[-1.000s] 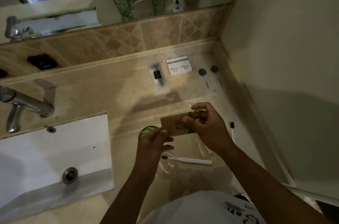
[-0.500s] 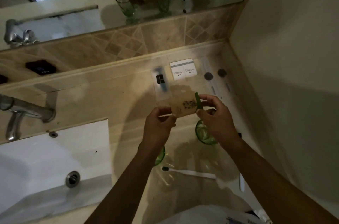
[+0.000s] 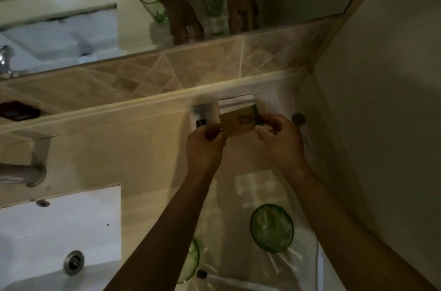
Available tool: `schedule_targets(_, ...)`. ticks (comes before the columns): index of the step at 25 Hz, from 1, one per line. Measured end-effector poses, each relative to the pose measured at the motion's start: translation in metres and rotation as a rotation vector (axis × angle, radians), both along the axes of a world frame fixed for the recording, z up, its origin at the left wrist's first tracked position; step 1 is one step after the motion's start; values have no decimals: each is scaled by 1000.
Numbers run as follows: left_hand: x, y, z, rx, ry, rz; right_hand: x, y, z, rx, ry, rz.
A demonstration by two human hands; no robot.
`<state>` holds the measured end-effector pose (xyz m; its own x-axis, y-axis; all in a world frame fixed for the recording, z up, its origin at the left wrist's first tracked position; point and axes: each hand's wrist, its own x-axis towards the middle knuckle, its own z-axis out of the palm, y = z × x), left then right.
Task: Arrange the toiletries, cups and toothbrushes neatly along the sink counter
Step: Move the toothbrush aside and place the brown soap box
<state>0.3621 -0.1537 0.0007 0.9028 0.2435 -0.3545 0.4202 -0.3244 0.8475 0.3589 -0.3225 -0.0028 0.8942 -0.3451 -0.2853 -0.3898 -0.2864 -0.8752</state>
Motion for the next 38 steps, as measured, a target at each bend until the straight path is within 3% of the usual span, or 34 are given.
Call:
schedule_targets(4,37,-7,-13,1,1,-13,28,-1,-27,0,-23,-49)
schedule_targets(9,56,-16,-31,151,-16,-77,50,2,-44,-110,-146,0)
schedule_targets(14,65,-15,-33,209,81,-40,65,3,-45,-133,29,17)
schedule_targets(29,66,-14,-31,243,114,-49,66,4,-52,-103,74,-9)
schedule_targets(35,32,1,-17,190,-105,-25,38,1,-40,-115,6,64)
schedule_targets(38,3,30,-4,220,-122,-28,13,3,-17,-148,64,69)
